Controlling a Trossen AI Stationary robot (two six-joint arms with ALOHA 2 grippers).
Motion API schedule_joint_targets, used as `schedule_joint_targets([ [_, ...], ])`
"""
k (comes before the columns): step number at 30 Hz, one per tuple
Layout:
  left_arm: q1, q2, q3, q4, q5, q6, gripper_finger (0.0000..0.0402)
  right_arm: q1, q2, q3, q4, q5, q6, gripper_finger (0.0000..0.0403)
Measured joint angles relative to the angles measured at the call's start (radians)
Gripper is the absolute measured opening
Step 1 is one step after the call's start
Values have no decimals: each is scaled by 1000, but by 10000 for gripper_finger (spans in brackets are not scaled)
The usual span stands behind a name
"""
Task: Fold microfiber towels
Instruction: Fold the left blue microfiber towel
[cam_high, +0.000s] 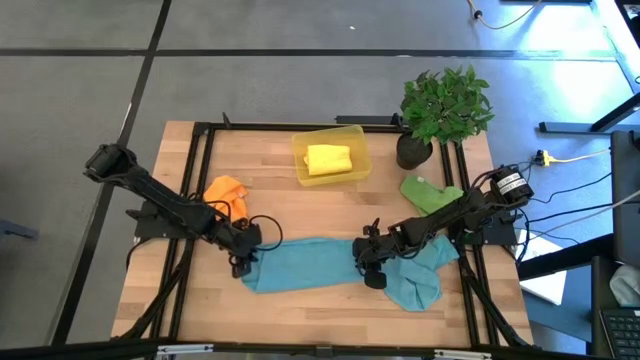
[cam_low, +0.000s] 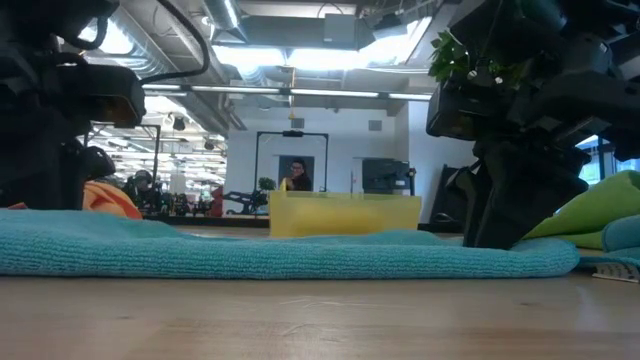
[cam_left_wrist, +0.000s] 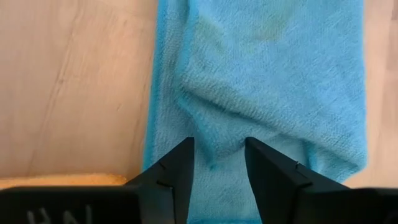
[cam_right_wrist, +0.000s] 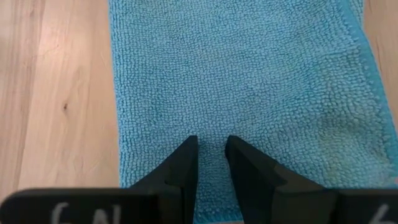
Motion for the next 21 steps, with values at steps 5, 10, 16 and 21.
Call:
schedule_joint_targets([
  [5, 0, 1, 0, 2, 10, 8, 106, 0, 0, 0, 0, 1, -1, 94],
  [10, 0, 1, 0, -5, 19, 8, 78, 0, 0, 0, 0, 1, -1, 94],
  [16, 1, 0, 4, -10, 47, 1, 45, 0, 1, 0, 6, 3, -1, 94],
  [21, 28, -1, 92, -35, 79, 2, 4, -11, 2, 1, 7, -6, -3, 94],
])
